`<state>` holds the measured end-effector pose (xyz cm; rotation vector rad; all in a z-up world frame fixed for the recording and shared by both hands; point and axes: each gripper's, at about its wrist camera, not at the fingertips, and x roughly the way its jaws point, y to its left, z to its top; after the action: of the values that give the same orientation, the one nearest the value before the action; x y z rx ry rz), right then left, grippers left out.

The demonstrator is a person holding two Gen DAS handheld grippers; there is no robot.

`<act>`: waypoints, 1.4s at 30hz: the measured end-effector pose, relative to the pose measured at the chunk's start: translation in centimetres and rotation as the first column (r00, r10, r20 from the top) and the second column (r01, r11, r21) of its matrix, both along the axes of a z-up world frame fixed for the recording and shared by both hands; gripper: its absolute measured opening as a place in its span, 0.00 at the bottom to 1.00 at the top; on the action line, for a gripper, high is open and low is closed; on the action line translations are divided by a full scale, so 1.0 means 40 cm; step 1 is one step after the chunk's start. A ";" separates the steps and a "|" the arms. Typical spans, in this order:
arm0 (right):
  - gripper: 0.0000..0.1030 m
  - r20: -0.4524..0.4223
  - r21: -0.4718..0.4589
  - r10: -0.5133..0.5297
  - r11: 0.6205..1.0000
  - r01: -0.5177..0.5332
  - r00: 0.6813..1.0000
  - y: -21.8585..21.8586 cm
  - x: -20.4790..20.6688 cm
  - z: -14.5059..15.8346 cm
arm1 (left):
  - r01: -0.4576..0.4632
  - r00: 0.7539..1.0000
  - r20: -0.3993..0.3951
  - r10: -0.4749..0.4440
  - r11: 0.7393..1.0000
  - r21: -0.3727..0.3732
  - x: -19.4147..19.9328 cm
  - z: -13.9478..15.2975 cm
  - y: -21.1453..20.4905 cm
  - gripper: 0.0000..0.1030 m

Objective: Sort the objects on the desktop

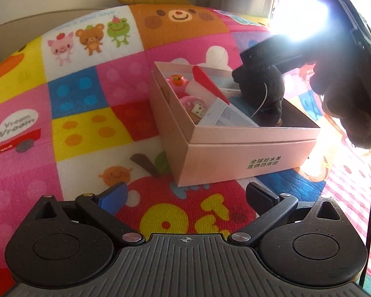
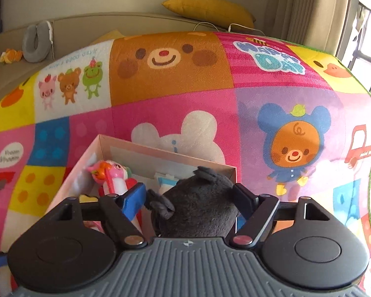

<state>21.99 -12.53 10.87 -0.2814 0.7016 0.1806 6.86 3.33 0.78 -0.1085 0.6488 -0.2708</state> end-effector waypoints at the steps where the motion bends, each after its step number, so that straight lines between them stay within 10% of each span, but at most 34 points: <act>1: 0.78 0.007 -0.035 0.001 0.999 -0.001 1.000 0.003 -0.004 -0.013 | 0.000 1.000 0.000 0.000 1.000 0.000 0.000 0.000 0.000 1.00; 5: 0.68 0.055 -0.140 0.017 0.990 -0.009 0.998 0.009 -0.026 -0.050 | -0.001 1.000 -0.001 0.001 1.000 0.002 0.001 -0.001 0.001 1.00; 12: 0.66 -0.003 0.205 0.057 0.977 -0.055 0.998 -0.008 0.007 0.028 | -0.005 1.000 -0.003 0.005 1.000 0.014 0.002 -0.005 -0.003 1.00; 21: 0.68 -0.158 0.228 0.100 0.972 -0.062 0.982 -0.023 0.039 -0.069 | -0.018 1.000 -0.003 0.018 1.000 0.015 0.003 -0.006 0.000 1.00; 35: 1.00 0.073 0.211 0.082 0.973 -0.096 0.994 -0.157 -0.283 -0.062 | -0.076 0.997 -0.010 0.079 0.986 0.146 0.002 -0.012 -0.036 1.00; 42: 1.00 -0.003 0.233 0.003 0.972 -0.002 1.000 -0.145 -0.425 -0.159 | -0.209 0.976 -0.003 0.216 0.951 0.227 -0.047 -0.008 -0.062 1.00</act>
<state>4.98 -18.35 4.51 -0.0568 0.6766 0.2636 4.97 0.87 0.46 0.0359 0.6857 0.0134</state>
